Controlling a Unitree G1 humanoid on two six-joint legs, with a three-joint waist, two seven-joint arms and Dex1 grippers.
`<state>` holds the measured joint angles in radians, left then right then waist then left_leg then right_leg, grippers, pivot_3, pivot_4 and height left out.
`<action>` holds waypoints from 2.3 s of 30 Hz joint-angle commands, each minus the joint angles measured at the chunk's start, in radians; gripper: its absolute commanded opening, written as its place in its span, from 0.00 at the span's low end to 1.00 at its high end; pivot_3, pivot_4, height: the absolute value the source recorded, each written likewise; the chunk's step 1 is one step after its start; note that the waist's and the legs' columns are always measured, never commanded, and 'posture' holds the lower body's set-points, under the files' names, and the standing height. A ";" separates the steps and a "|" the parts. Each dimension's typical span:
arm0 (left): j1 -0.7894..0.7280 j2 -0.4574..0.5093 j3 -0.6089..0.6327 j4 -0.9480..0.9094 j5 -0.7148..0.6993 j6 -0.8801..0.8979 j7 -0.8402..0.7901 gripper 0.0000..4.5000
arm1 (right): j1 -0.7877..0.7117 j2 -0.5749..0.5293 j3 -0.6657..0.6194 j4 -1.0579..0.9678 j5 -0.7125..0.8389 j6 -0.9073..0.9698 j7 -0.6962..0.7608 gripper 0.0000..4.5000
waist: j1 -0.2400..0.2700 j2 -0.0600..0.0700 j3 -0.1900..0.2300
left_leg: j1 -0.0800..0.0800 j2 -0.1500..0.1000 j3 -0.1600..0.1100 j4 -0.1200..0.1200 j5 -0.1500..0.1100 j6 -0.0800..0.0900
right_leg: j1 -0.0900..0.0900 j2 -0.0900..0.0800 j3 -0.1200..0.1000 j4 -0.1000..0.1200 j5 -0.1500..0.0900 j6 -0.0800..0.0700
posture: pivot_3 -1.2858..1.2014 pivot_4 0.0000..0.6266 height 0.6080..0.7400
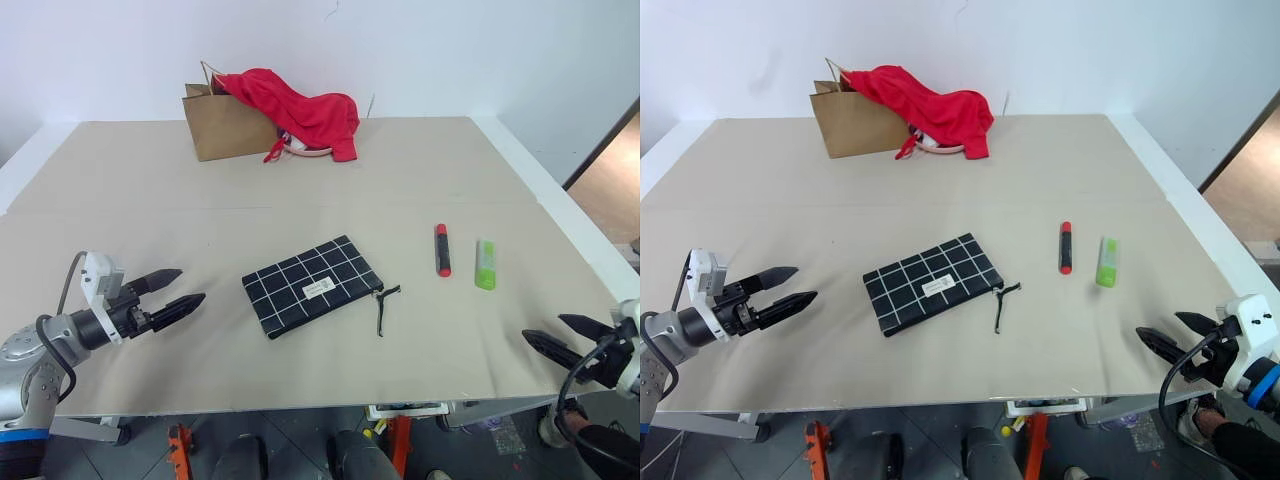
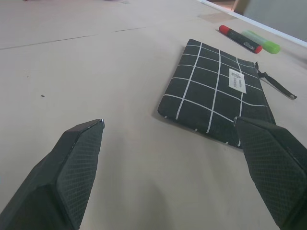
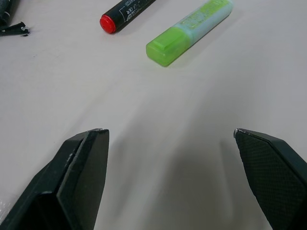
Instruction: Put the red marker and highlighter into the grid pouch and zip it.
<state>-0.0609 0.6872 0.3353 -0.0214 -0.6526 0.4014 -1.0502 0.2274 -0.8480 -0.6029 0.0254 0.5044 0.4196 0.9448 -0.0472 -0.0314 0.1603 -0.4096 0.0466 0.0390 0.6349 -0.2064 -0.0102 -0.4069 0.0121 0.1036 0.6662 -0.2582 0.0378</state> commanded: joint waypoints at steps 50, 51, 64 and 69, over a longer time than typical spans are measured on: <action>-0.162 0.047 -0.484 -0.115 0.583 -0.541 -0.037 1.00 | -0.818 0.198 0.882 0.226 -0.430 -0.116 0.034 0.01 | 0.002 -0.001 0.001 | -0.014 -0.001 0.001 0.002 -0.002 0.001 | -0.011 0.000 0.002 0.001 0.006 0.000 | 0.52 0.24 1.00; -0.167 0.043 -0.492 -0.113 0.591 -0.546 -0.032 1.00 | -0.828 0.196 0.899 0.253 -0.463 -0.134 0.026 0.01 | 0.002 -0.001 0.000 | -0.013 0.000 0.000 0.003 -0.002 0.001 | -0.010 0.001 0.000 0.001 0.007 -0.001 | 0.52 0.24 1.00; -0.236 -0.090 -0.561 -0.064 0.735 -0.594 0.146 1.00 | -0.873 0.232 0.911 0.340 -0.520 -0.217 0.042 0.01 | 0.001 -0.004 -0.002 | 0.004 0.001 0.010 0.004 0.005 0.006 | 0.003 -0.002 0.005 0.000 0.009 0.000 | 0.52 0.24 1.00; -0.215 -0.124 -0.564 -0.087 0.722 -0.546 0.172 1.00 | -0.867 0.237 0.906 0.339 -0.517 -0.216 0.045 0.01 | 0.001 -0.005 -0.002 | 0.004 0.002 0.010 0.003 0.005 0.006 | 0.002 -0.001 0.005 0.000 0.009 0.000 | 0.52 0.24 1.00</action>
<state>-0.2826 0.5665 -0.2322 -0.0695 0.0796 -0.1527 -0.8969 -0.6562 -0.6091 0.3012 0.3327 0.0149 0.1906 0.9840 -0.0464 -0.0362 0.1580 -0.4055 0.0483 0.0491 0.6379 -0.2015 -0.0038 -0.4046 0.0112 0.1085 0.6665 -0.2488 0.0382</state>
